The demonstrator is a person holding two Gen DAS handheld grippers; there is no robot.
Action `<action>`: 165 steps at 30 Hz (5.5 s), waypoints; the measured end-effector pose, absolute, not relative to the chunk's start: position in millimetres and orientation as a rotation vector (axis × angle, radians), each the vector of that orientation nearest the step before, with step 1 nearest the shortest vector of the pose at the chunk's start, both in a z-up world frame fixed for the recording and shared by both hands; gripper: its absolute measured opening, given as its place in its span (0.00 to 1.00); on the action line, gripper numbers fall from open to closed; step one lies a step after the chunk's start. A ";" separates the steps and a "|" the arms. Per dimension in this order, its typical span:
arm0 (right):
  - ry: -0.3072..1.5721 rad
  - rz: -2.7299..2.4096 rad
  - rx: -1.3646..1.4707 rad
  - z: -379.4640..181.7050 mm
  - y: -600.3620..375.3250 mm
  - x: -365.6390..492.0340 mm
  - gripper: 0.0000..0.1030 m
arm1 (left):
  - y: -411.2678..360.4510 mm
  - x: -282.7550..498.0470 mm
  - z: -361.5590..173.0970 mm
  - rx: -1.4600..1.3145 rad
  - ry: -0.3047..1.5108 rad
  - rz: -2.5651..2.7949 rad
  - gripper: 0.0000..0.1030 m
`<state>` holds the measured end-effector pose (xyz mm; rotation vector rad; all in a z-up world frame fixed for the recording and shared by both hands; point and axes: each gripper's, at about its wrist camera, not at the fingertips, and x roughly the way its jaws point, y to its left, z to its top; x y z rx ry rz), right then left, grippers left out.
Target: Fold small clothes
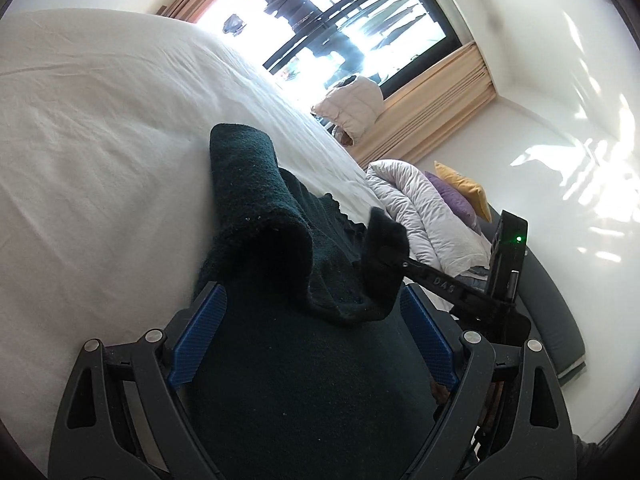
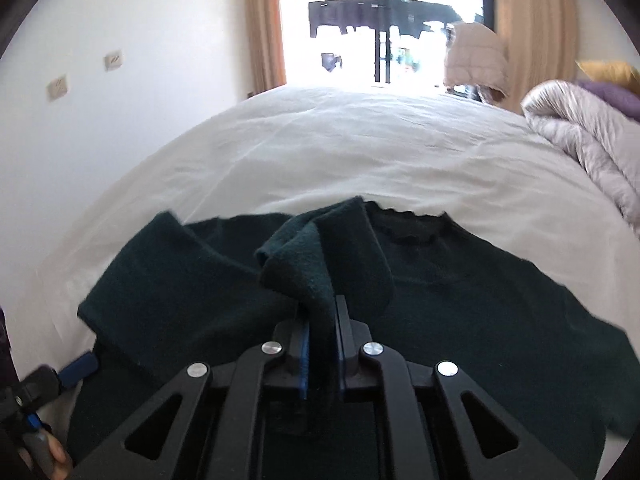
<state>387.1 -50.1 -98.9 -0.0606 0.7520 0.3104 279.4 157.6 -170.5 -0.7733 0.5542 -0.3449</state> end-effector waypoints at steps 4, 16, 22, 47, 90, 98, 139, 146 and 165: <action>0.775 0.213 0.212 -102.4 -121.5 403.6 0.10 | 154.3 280.3 -168.0 -0.765 0.559 -0.338 0.86; 0.907 0.207 0.504 -147.4 -193.1 425.5 0.40 | 146.6 286.3 -165.5 -0.720 0.593 -0.307 0.86; 0.897 0.239 0.563 -145.8 -196.3 426.6 0.50 | 130.2 299.2 -117.5 -0.660 0.580 -0.297 0.88; 0.820 0.211 0.633 -121.8 -203.7 433.3 0.24 | 98.2 408.3 -162.9 -0.492 0.695 -0.198 0.88; 0.400 -0.378 1.397 -196.4 -607.3 201.9 0.48 | 106.3 406.9 -172.1 -0.503 0.681 -0.199 0.88; 0.358 -0.437 1.421 -198.2 -625.4 223.4 0.28 | 105.3 406.7 -171.5 -0.500 0.681 -0.198 0.88; 0.817 0.353 0.133 -122.6 -87.2 376.0 0.56 | 132.8 391.1 -174.7 -0.651 0.603 -0.275 0.88; 0.743 0.386 0.308 -113.9 -146.7 306.3 0.69 | 126.8 382.7 -153.1 -0.617 0.634 -0.252 0.89; 0.690 0.473 0.771 -178.6 -236.8 276.6 0.40 | -8.7 456.1 -145.3 -0.354 1.153 -0.337 0.77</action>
